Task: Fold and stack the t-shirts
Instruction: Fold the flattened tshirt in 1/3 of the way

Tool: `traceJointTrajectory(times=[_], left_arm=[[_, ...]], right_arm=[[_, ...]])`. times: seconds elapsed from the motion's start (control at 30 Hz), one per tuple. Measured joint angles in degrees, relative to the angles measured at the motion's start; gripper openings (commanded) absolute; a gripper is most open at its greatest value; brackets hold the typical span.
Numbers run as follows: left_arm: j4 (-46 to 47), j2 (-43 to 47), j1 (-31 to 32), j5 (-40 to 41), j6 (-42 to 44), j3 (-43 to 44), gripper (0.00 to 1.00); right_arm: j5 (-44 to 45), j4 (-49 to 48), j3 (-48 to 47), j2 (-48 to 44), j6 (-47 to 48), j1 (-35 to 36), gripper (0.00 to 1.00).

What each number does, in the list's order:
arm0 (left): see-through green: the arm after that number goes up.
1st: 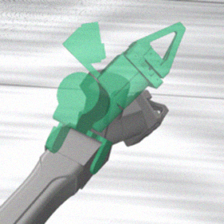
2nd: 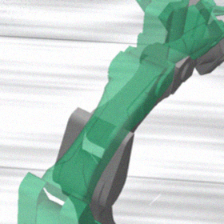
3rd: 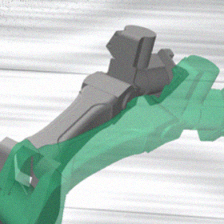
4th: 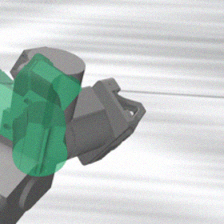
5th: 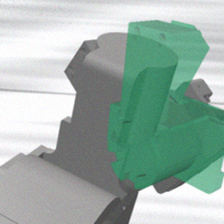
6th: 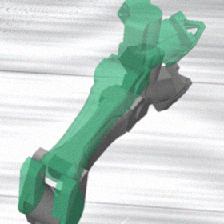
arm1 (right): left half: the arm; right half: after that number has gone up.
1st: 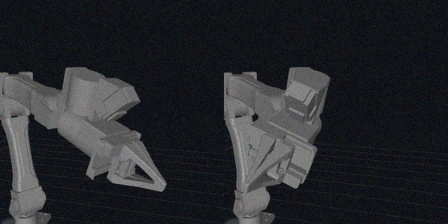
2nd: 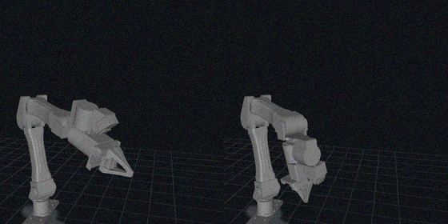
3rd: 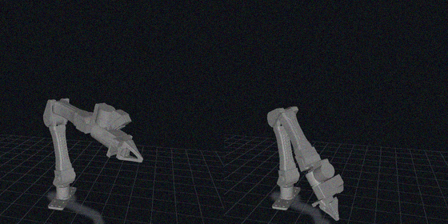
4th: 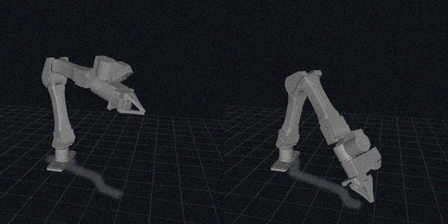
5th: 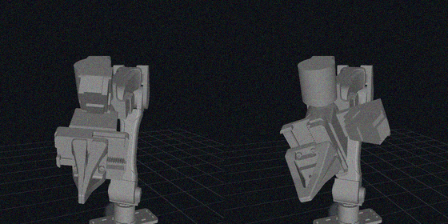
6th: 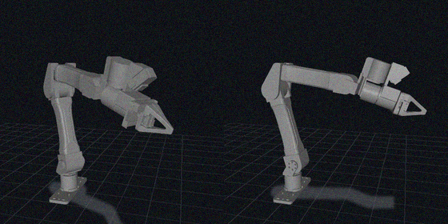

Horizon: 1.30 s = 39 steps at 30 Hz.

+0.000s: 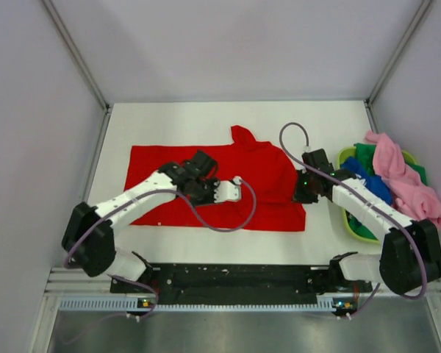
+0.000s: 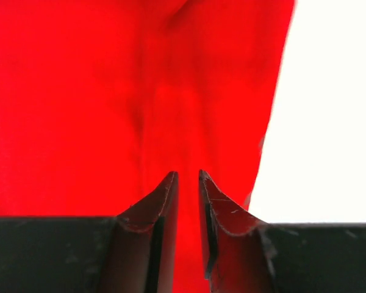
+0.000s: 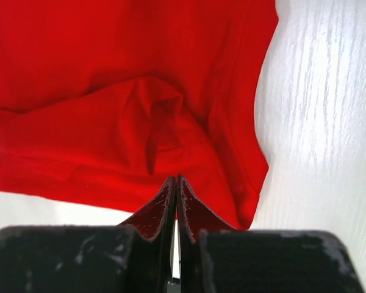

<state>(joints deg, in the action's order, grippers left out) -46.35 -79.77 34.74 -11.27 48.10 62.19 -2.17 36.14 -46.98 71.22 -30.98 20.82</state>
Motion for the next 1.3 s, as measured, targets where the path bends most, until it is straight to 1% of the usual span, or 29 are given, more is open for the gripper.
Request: traceJointTrajectory(times=[0.03, 0.1, 0.13, 0.2, 0.33, 0.5, 0.6, 0.77, 0.93, 1.07, 1.17, 1.3], left_arm=[[0.44, -1.57, 2.78, -0.15, 0.15, -0.15, 0.20], [2.95, -6.29, 7.91, -0.35, 0.20, -0.17, 0.18], [3.98, -8.11, 9.16, -0.31, 0.02, -0.15, 0.16], [5.86, -12.55, 11.21, 0.07, -0.24, 0.66, 0.15], [9.75, -18.82, 13.07, 0.13, -1.22, 2.69, 0.15], [11.91, -21.99, 14.88, -0.15, -1.90, 4.17, 0.15], [12.66, -23.85, 15.50, -0.50, -2.69, 5.46, 0.15], [13.05, -26.60, 15.65, -1.40, -3.76, 8.44, 0.15], [13.81, -27.06, 15.61, -0.92, -4.74, 9.79, 0.16], [15.85, -28.04, 14.95, 1.14, -6.80, 11.06, 0.17], [17.68, -29.33, 12.41, 2.12, -10.40, 13.86, 0.20], [20.20, -32.24, 5.51, 1.88, -17.20, 20.94, 0.26]], right_arm=[[-0.50, -0.57, 0.09, 1.07, 0.52, -0.57, 0.00], [-1.20, -1.81, 0.09, 2.93, 1.44, -2.21, 0.00], [-1.51, -2.71, 0.09, 3.96, 1.70, -3.13, 0.00], [-2.56, -4.39, 0.09, 5.86, 2.25, -4.35, 0.00], [-6.86, -8.90, 0.11, 10.43, 2.45, -5.25, 0.00], [-11.19, -11.76, 0.09, 15.80, 2.43, -5.20, 0.00], [-13.00, -11.78, 0.09, 16.63, 2.29, -4.98, 0.00], [-15.08, -11.80, 0.09, 16.50, 2.23, -4.46, 0.00], [-16.72, -11.43, -0.39, 16.68, 2.05, -4.37, 0.00], [-20.39, -11.26, -5.03, 19.65, 1.29, -4.39, 0.00], [-22.05, -11.63, -9.99, 22.27, 0.26, -4.74, 0.00], [-22.56, -14.25, -16.81, 26.27, -1.75, -6.03, 0.00]])
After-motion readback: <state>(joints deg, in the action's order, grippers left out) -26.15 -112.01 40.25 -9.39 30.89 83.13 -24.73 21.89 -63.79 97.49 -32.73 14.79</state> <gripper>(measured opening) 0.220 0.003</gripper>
